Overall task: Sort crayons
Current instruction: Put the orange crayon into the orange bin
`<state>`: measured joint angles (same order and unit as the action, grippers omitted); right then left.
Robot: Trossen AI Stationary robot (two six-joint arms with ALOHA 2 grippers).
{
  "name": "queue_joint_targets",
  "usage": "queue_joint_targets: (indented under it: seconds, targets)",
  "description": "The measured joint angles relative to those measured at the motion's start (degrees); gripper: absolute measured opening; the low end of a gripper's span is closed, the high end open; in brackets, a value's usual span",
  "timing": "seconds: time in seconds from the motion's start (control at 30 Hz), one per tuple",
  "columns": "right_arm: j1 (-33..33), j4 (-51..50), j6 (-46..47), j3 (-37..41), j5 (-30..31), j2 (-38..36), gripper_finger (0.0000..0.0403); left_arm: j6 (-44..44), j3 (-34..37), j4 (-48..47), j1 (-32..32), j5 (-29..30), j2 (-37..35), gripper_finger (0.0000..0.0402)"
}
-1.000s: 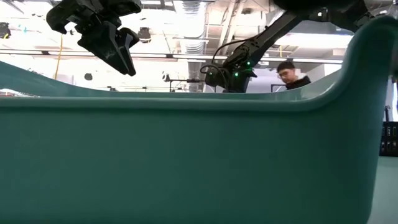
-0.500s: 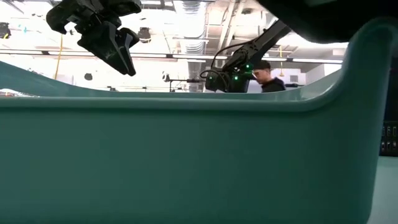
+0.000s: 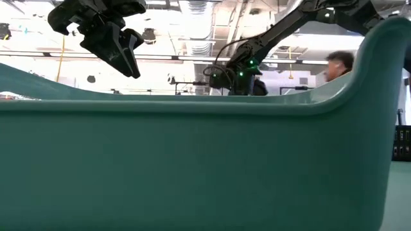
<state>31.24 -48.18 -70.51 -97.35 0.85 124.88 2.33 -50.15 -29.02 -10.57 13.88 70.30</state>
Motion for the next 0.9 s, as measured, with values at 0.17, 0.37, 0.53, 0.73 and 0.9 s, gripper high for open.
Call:
queue_joint_targets:
  seconds: [0.17, 0.37, 0.53, 0.73, 0.9]
  targets:
    - [-0.7, 0.0, 0.1, -1.5, 0.6, -0.1, 0.0005, 0.0, 0.0, 0.0, 0.0, 0.0, 0.0, 0.0114]
    - [-1.6, -2.2, 2.9, -3.1, 2.4, -0.1, 0.0004, 0.0, 0.0, 0.0, 0.0, 0.0, 0.0, 0.0114]
    - [-3.9, -10.1, 7.9, -6.9, 2.4, -0.1, 0.0004, 0.0, 0.0, 0.0, 0.0, 0.0, 0.0, 0.0114]
    - [-10.1, -16.4, 14.5, -8.2, -0.4, -2.6, 0.0004, 0.0, 0.0, 0.0, 0.0, 0.0, 0.0, 0.0114]
    - [-16.8, -16.4, 18.9, -8.1, -1.8, -5.8, 0.0004, 0.0, 0.0, 0.0, 0.0, 0.0, 0.0, 0.0114]
